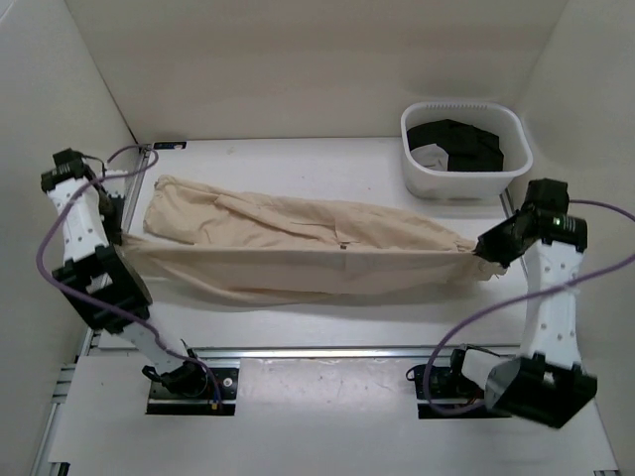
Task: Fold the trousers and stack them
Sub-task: Flatten the trousers out
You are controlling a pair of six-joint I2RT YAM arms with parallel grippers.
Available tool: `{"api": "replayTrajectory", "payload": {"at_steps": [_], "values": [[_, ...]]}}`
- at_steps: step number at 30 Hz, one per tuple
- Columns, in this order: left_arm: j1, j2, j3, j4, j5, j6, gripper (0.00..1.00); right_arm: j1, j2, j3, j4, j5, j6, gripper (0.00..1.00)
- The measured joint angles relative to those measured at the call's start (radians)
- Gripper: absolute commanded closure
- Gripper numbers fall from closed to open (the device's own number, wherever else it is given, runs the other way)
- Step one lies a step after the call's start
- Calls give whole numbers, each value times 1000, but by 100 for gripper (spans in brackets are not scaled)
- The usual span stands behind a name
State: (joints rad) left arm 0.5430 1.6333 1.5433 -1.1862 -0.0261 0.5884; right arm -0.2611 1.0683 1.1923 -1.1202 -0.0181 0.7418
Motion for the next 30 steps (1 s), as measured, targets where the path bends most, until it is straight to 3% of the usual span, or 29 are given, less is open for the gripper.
{"api": "replayTrajectory", "payload": {"at_steps": [5, 8, 16, 19, 21, 22, 23, 30], "values": [[-61, 393, 554, -167, 115, -75, 86, 15, 237, 170, 23, -90, 8, 100], [-93, 420, 612, -158, 118, -87, 86, 16, 230, 187, 53, -94, 7, 100], [-43, 11, -123, 34, -34, 0, 86, -14, -76, -70, 43, 21, -2, 100], [9, -37, -350, 72, -83, 47, 73, -20, -149, -166, 10, 67, -8, 100], [57, -30, -454, 98, -117, 80, 67, -21, -193, -232, -9, 87, -12, 100], [82, -30, -495, 113, -132, 95, 58, -21, -216, -269, -15, 94, -14, 100], [103, -29, -524, 124, -146, 110, 54, -21, -233, -303, -20, 100, -14, 100], [243, -29, -623, 197, -211, 207, 49, -26, -293, -494, -60, 95, -8, 100]]}}
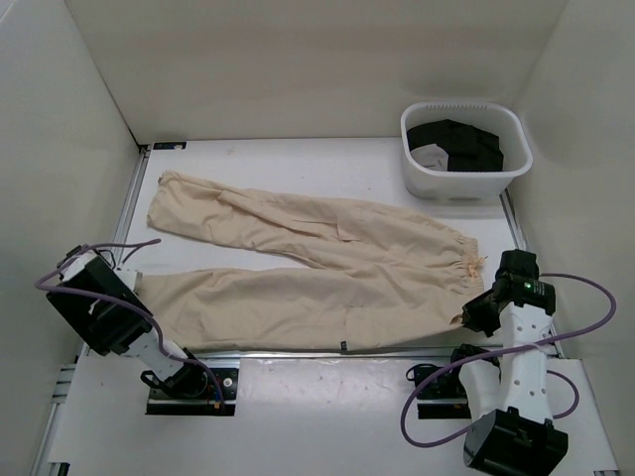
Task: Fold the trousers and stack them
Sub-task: Flatten the trousers out
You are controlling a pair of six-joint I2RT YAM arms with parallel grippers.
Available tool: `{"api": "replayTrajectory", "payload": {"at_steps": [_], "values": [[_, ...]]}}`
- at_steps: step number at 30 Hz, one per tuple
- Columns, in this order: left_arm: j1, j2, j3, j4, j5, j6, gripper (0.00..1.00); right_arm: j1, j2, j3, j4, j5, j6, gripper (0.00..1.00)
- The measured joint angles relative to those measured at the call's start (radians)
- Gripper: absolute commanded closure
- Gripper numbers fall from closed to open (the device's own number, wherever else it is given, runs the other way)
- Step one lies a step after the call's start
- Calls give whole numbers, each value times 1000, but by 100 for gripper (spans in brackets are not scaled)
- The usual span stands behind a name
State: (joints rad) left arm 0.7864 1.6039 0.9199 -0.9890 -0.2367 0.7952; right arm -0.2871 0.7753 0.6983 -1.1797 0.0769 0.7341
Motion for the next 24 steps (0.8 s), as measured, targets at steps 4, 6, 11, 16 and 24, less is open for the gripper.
{"api": "replayTrajectory", "payload": {"at_steps": [4, 6, 11, 16, 24], "values": [[50, 0, -22, 8, -21, 46, 45, 0, -37, -3, -25, 8, 1, 100], [65, 0, -21, 11, -27, 60, 44, 0, -55, -4, -45, 19, 8, 100], [70, 2, 50, 5, -23, 61, 42, 0, -92, -28, -87, 56, 69, 36], [61, 16, 211, 16, 50, 40, 37, -1, -120, 13, -57, 116, 157, 19], [-125, 142, 359, 37, 155, -74, 38, -1, -79, 236, -103, 205, 148, 36]]}}
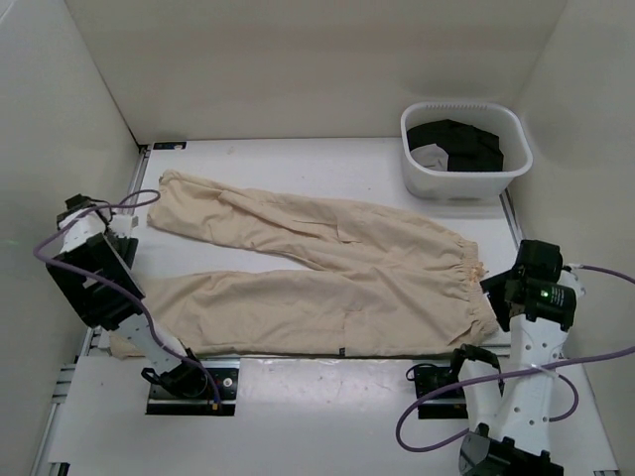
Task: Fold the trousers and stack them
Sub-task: Flatten the trousers out
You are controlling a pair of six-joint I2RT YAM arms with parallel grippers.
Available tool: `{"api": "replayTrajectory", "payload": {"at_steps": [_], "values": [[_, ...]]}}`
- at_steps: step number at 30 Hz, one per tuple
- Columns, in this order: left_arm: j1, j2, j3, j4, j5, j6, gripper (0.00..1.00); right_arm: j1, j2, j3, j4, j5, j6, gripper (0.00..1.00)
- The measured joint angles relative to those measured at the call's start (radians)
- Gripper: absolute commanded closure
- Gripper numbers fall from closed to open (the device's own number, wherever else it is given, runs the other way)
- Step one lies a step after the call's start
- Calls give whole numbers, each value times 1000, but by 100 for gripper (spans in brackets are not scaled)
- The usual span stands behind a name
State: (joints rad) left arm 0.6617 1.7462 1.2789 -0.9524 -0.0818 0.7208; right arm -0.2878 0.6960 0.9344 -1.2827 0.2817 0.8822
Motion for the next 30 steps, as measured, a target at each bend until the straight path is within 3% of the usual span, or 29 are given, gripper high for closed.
{"api": "replayTrajectory", "payload": {"at_steps": [2, 7, 11, 15, 18, 19, 23, 26, 30], "values": [[-46, 60, 13, 10, 18, -31, 39, 0, 36, -11, 51, -11, -26, 45], [-135, 157, 0, 45, 5, -87, 54, 0, 200, -135, 200, -91, -49, 78], [-151, 181, -7, 79, -65, -121, 57, 0, 297, -256, 271, -109, -33, 81], [-146, 196, 23, 85, -108, -148, 45, 0, 353, -274, 278, -78, -26, 81], [-145, 195, 91, 63, -106, -164, 36, 0, 387, -208, 267, -55, -35, 66], [-144, 193, 122, 54, -100, -168, 30, 0, 397, -166, 263, -44, -40, 56], [-148, 190, 307, 19, -17, -187, 10, 0, 469, 87, 260, 5, -91, 34], [-195, 224, 495, -18, 26, -216, 10, 0, 570, 250, 296, 11, -146, 27], [-295, 408, 788, -44, 45, -271, 11, 0, 811, 415, 330, -34, -205, 24]]}}
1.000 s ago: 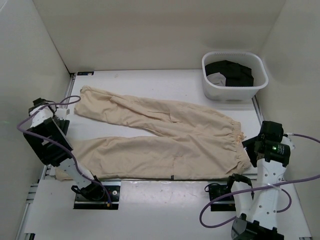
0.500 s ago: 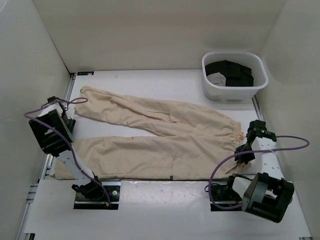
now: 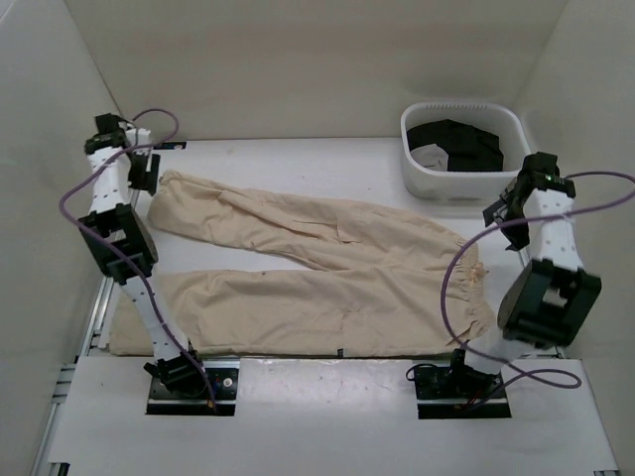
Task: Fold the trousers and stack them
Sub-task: Flatten the trousers out
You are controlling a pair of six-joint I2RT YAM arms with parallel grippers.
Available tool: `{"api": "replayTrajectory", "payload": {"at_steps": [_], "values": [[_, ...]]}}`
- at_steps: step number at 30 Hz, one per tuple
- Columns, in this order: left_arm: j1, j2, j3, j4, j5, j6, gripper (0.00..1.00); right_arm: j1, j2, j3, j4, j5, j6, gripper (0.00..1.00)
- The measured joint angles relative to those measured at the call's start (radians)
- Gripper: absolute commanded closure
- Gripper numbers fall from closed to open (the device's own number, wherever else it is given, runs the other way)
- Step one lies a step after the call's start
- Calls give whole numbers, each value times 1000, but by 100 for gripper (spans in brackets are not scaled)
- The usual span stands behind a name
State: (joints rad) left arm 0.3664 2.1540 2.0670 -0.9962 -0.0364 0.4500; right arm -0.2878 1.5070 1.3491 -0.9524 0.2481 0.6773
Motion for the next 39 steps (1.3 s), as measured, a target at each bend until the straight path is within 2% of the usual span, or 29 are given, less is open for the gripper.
{"api": "replayTrajectory", "payload": {"at_steps": [3, 7, 8, 12, 13, 14, 15, 19, 20, 22, 24, 25, 27, 29, 33, 35, 39], "values": [[-58, 155, 82, -3, -1, -39, 11, 0, 179, 67, 35, -43, -18, 24], [-84, 285, 78, -35, 5, -67, 20, 9, 316, 69, 52, -98, -19, 24], [-80, 274, 67, -32, 2, -74, 24, 13, 334, 68, 54, -102, -18, 24], [-69, 243, -10, -16, -13, -92, 50, 51, 355, 68, 77, -117, -2, 24], [-67, 226, -46, -4, -16, -94, 65, 61, 359, 68, 85, -119, 4, 24], [-67, 201, -91, 13, -38, -93, 70, 70, 366, 68, 93, -121, 8, 24], [-68, 180, -132, 28, -61, -93, 73, 80, 378, 68, 100, -121, 15, 24], [-75, 51, -367, 94, -160, -63, 73, 87, 435, 68, 119, -107, 35, 24], [-70, 23, -418, 100, -179, -56, 72, 86, 446, 62, 128, -98, 40, 24], [-54, -24, -495, 103, -198, -42, 58, 85, 453, 38, 150, -85, 50, 25], [-31, -51, -533, 98, -208, -30, 50, 85, 454, 15, 167, -71, 54, 31], [-21, -58, -541, 93, -209, -30, 39, 87, 454, 13, 169, -66, 56, 35], [-5, -61, -533, 74, -209, -24, 32, 88, 454, 11, 169, -53, 57, 42], [6, -56, -499, 50, -197, -31, 25, 88, 454, 10, 168, -46, 58, 42], [6, -31, -298, 10, -160, -53, 12, 89, 455, 10, 168, -42, 55, 42], [1, -2, -144, 19, -135, -71, 11, 90, 455, 10, 169, -40, 52, 42], [-25, 78, 67, 43, -109, -105, 9, 95, 455, 11, 169, -32, 40, 42]]}}
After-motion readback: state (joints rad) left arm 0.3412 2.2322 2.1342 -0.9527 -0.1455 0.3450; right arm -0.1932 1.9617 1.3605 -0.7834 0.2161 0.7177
